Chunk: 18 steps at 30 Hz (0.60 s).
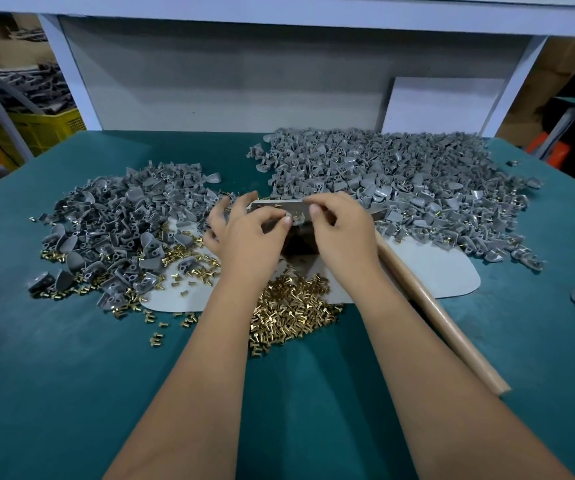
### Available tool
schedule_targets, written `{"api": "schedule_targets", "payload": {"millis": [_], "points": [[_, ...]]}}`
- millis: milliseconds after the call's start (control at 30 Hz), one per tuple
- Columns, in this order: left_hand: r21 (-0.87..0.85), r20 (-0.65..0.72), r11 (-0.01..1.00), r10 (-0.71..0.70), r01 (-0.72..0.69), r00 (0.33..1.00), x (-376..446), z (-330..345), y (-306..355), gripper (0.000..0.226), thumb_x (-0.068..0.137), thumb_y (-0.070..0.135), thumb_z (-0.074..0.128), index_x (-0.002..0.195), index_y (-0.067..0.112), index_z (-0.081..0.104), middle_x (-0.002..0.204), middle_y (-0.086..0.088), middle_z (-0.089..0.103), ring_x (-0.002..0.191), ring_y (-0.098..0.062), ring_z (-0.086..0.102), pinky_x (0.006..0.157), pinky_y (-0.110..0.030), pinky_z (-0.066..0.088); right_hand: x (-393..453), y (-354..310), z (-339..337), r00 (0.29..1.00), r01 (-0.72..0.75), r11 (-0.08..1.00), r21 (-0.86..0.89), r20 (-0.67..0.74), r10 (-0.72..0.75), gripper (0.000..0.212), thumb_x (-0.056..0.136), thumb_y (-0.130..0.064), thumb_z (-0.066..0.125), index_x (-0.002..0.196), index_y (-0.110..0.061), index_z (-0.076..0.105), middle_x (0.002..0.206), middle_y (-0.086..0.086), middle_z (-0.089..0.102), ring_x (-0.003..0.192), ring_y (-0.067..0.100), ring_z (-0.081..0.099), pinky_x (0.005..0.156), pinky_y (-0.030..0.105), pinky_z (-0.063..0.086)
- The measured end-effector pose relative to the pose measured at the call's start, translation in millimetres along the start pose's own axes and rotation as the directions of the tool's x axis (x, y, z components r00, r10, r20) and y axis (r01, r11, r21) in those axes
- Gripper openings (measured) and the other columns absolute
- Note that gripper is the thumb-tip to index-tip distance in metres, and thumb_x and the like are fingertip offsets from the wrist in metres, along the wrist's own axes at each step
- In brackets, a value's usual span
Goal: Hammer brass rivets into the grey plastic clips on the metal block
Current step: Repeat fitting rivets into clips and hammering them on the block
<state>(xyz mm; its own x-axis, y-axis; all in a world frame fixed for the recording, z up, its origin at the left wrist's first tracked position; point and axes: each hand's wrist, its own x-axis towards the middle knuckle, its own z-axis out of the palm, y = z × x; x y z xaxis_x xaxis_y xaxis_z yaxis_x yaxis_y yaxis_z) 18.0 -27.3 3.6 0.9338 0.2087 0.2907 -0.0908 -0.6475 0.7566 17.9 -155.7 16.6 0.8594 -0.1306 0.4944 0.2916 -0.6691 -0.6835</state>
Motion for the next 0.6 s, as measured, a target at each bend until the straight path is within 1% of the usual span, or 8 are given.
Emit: {"api": "schedule_targets", "payload": {"millis": [67, 133, 200, 267, 367, 500, 567, 600], "points": [[-0.026, 0.02, 0.999, -0.027, 0.027, 0.999, -0.2, -2.1, 1.3, 0.004, 0.089, 0.047, 0.065, 0.087, 0.046, 0.068, 0.149, 0.018, 0.04, 0.143, -0.014, 0.008, 0.111, -0.041, 0.006, 0.6, 3.7, -12.1, 0.992, -0.079, 0.993, -0.088, -0.101, 0.07, 0.022, 0.096, -0.017, 0.051, 0.109, -0.022, 0.068, 0.098, -0.013, 0.058, 0.093, 0.008, 0.054, 0.072, 0.019, 0.041], [-0.024, 0.036, 0.999, -0.039, 0.039, 0.999, -0.3, -3.6, 2.0, 0.003, 0.089, 0.047, 0.065, 0.086, 0.047, 0.066, 0.149, 0.018, 0.04, 0.143, -0.015, 0.008, 0.111, -0.043, 0.007, 0.6, 14.1, -26.3, 0.98, -0.149, 0.928, -0.341, -0.179, 0.092, 0.021, 0.096, -0.02, 0.048, 0.107, -0.018, 0.066, 0.1, -0.004, 0.061, 0.091, 0.016, 0.056, 0.062, 0.022, 0.039], [-0.021, 0.038, 0.999, -0.04, 0.041, 0.998, -0.7, -4.1, 2.7, 0.003, 0.089, 0.047, 0.065, 0.086, 0.047, 0.065, 0.149, 0.017, 0.041, 0.143, -0.016, 0.009, 0.111, -0.043, 0.008, -2.4, 24.1, -38.3, 0.978, -0.206, 0.799, -0.565, -0.15, 0.146, 0.027, 0.097, -0.028, 0.046, 0.105, -0.01, 0.064, 0.105, 0.01, 0.06, 0.096, 0.029, 0.055, 0.064, 0.029, 0.036], [-0.029, 0.026, 0.999, -0.042, 0.043, 0.999, -1.2, -3.7, 3.2, 0.003, 0.088, 0.047, 0.066, 0.085, 0.047, 0.065, 0.148, 0.017, 0.042, 0.143, -0.016, 0.01, 0.111, -0.042, 0.008, -6.9, 28.9, -42.2, 0.963, -0.234, 0.72, -0.653, -0.052, 0.265, 0.036, 0.097, -0.036, 0.044, 0.105, -0.006, 0.062, 0.111, 0.017, 0.057, 0.103, 0.036, 0.053, 0.068, 0.035, 0.036], [-0.035, 0.005, 0.998, -0.043, 0.043, 0.999, -1.4, -2.8, 3.5, 0.005, 0.087, 0.047, 0.067, 0.083, 0.046, 0.065, 0.147, 0.017, 0.044, 0.142, -0.017, 0.012, 0.11, -0.041, 0.009, -6.0, 29.5, -40.1, 0.935, -0.218, 0.669, -0.711, 0.046, 0.353, 0.033, 0.098, -0.033, 0.047, 0.117, -0.009, 0.06, 0.121, 0.018, 0.051, 0.111, 0.036, 0.048, 0.074, 0.036, 0.038], [-0.01, -0.013, 1.0, -0.023, 0.023, 1.0, -0.9, -1.5, 1.5, 0.005, 0.087, 0.048, 0.066, 0.084, 0.046, 0.066, 0.146, 0.016, 0.045, 0.142, -0.018, 0.013, 0.108, -0.04, 0.01, 3.2, 26.1, -39.3, 0.91, -0.283, 0.694, -0.662, 0.044, 0.413, 0.03, 0.097, -0.027, 0.049, 0.118, -0.006, 0.054, 0.12, 0.018, 0.053, 0.111, 0.035, 0.051, 0.07, 0.034, 0.035], [0.004, -0.028, 1.0, -0.015, 0.015, 0.999, -0.3, 0.1, 1.1, 0.005, 0.088, 0.048, 0.066, 0.083, 0.045, 0.066, 0.144, 0.016, 0.046, 0.141, -0.019, 0.014, 0.108, -0.04, 0.01, 6.1, 23.0, -41.5, 0.91, -0.316, 0.718, -0.62, 0.017, 0.415, 0.03, 0.098, -0.026, 0.048, 0.115, -0.002, 0.044, 0.108, 0.015, 0.058, 0.104, 0.036, 0.056, 0.065, 0.032, 0.034], [0.01, -0.037, 1.0, -0.01, 0.01, 0.999, 0.0, 1.1, 1.1, 0.006, 0.088, 0.048, 0.066, 0.083, 0.045, 0.065, 0.144, 0.016, 0.047, 0.14, -0.019, 0.014, 0.107, -0.039, 0.011, 7.5, 20.5, -43.9, 0.918, -0.318, 0.729, -0.606, -0.002, 0.398, 0.025, 0.097, -0.023, 0.05, 0.108, -0.004, 0.039, 0.094, 0.011, 0.059, 0.094, 0.035, 0.059, 0.059, 0.03, 0.033]]}}
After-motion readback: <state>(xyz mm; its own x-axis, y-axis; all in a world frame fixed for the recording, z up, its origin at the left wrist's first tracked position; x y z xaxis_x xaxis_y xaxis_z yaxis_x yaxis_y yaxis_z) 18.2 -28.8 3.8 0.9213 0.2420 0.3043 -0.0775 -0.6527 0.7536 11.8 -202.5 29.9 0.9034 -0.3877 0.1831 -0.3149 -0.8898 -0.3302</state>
